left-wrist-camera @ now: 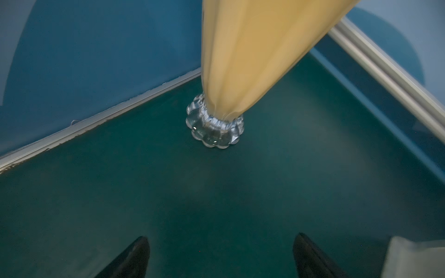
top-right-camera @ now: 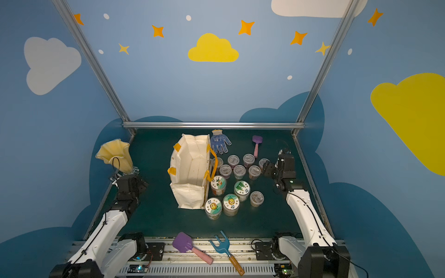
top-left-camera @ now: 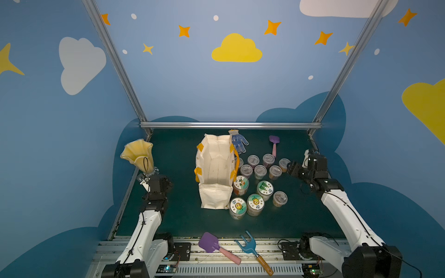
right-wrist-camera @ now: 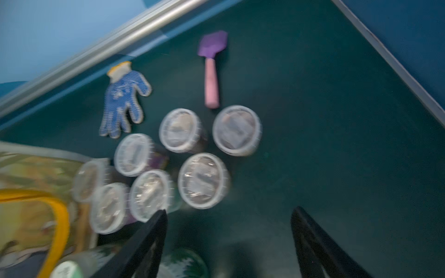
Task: Take out the seed jars from the canvas bag
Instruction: Reset both arms
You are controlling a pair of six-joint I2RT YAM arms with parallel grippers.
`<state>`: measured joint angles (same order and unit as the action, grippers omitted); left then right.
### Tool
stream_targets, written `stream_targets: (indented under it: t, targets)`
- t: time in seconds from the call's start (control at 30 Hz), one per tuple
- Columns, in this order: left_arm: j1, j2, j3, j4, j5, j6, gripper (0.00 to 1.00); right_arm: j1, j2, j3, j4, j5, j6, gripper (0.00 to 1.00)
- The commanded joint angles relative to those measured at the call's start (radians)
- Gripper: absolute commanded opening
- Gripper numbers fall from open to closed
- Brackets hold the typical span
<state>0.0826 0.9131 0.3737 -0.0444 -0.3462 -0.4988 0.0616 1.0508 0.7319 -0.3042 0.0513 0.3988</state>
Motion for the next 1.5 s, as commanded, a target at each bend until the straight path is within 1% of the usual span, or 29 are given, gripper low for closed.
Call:
stream_targets:
  t: [0.0, 0.07, 0.13, 0.23, 0.3, 0.33, 0.43, 0.5, 0.53, 0.57, 0.63, 0.67, 0.73, 0.8, 0.83, 0.87, 0.9, 0.93, 1.0, 1.03, 1.1, 1.13, 1.17, 1.2, 1.27, 1.33, 1.37, 1.47]
  targets:
    - [-0.005, 0.066, -0.002, 0.335, -0.031, 0.202, 0.95, -0.025, -0.046, -0.050, 0.173, 0.057, -0.004, 0.79]
    - [-0.003, 0.145, 0.014, 0.390, -0.019, 0.236, 0.98, -0.044, -0.032, -0.090, 0.219, 0.053, -0.021, 0.79]
    - [-0.003, 0.230, 0.031, 0.441, 0.038, 0.269, 1.00, -0.056, -0.008, -0.095, 0.228, 0.063, -0.043, 0.79]
    - [-0.009, 0.361, 0.051, 0.544, 0.099, 0.312, 1.00, -0.068, 0.022, -0.120, 0.280, 0.102, -0.083, 0.79]
    - [-0.011, 0.437, 0.070, 0.577, 0.114, 0.307, 1.00, -0.081, 0.039, -0.149, 0.339, 0.122, -0.095, 0.79]
    - [-0.015, 0.471, 0.070, 0.606, 0.138, 0.316, 1.00, -0.087, 0.048, -0.161, 0.368, 0.121, -0.116, 0.79]
    - [-0.031, 0.543, 0.064, 0.702, 0.188, 0.350, 1.00, -0.094, 0.098, -0.200, 0.468, 0.138, -0.164, 0.79]
    - [-0.043, 0.575, 0.079, 0.700, 0.202, 0.369, 1.00, -0.101, 0.149, -0.214, 0.527, 0.136, -0.188, 0.79]
    - [-0.045, 0.593, 0.071, 0.741, 0.225, 0.385, 1.00, -0.104, 0.175, -0.216, 0.557, 0.136, -0.187, 0.79]
    - [-0.045, 0.588, 0.065, 0.735, 0.244, 0.388, 1.00, -0.105, 0.201, -0.218, 0.592, 0.116, -0.191, 0.79]
    - [-0.045, 0.602, 0.056, 0.773, 0.248, 0.392, 1.00, -0.102, 0.252, -0.221, 0.687, 0.067, -0.236, 0.80]
    - [-0.044, 0.592, 0.060, 0.750, 0.247, 0.390, 1.00, -0.100, 0.289, -0.217, 0.723, 0.061, -0.246, 0.80]
    - [-0.047, 0.600, 0.053, 0.776, 0.244, 0.392, 1.00, -0.101, 0.347, -0.201, 0.761, 0.061, -0.249, 0.82]
    - [-0.049, 0.598, 0.051, 0.772, 0.240, 0.393, 1.00, -0.102, 0.393, -0.177, 0.753, 0.033, -0.265, 0.82]
    - [-0.047, 0.596, 0.053, 0.769, 0.239, 0.393, 1.00, -0.094, 0.414, -0.195, 0.808, 0.025, -0.274, 0.83]
    - [-0.050, 0.594, 0.053, 0.767, 0.238, 0.393, 1.00, -0.087, 0.424, -0.215, 0.862, -0.002, -0.292, 0.85]
    - [-0.051, 0.598, 0.053, 0.771, 0.237, 0.393, 1.00, -0.082, 0.419, -0.217, 0.857, -0.049, -0.333, 0.89]
    - [-0.051, 0.595, 0.053, 0.767, 0.237, 0.393, 1.00, -0.067, 0.422, -0.213, 0.848, -0.053, -0.352, 0.90]
    - [-0.051, 0.595, 0.051, 0.769, 0.237, 0.393, 1.00, -0.037, 0.441, -0.232, 0.908, -0.028, -0.385, 0.90]
    - [-0.051, 0.597, 0.052, 0.769, 0.237, 0.393, 1.00, -0.032, 0.430, -0.239, 0.900, -0.025, -0.385, 0.90]
    - [-0.051, 0.596, 0.052, 0.768, 0.237, 0.393, 1.00, -0.036, 0.433, -0.294, 1.000, -0.017, -0.376, 0.89]
    - [-0.051, 0.595, 0.052, 0.768, 0.237, 0.394, 1.00, -0.035, 0.455, -0.327, 1.096, 0.003, -0.370, 0.90]
    - [-0.050, 0.595, 0.051, 0.768, 0.237, 0.394, 1.00, -0.030, 0.470, -0.345, 1.148, 0.016, -0.369, 0.90]
    - [-0.050, 0.596, 0.053, 0.768, 0.237, 0.393, 1.00, -0.025, 0.473, -0.347, 1.157, 0.027, -0.369, 0.90]
    - [-0.051, 0.595, 0.052, 0.768, 0.237, 0.394, 1.00, -0.025, 0.448, -0.323, 1.068, 0.026, -0.373, 0.90]
    - [-0.050, 0.596, 0.052, 0.768, 0.237, 0.393, 1.00, -0.022, 0.461, -0.334, 1.112, 0.031, -0.375, 0.89]
    - [-0.051, 0.595, 0.051, 0.768, 0.237, 0.393, 1.00, -0.017, 0.454, -0.328, 1.087, 0.039, -0.379, 0.90]
    - [-0.050, 0.595, 0.052, 0.768, 0.237, 0.393, 1.00, -0.010, 0.456, -0.332, 1.093, 0.049, -0.382, 0.90]
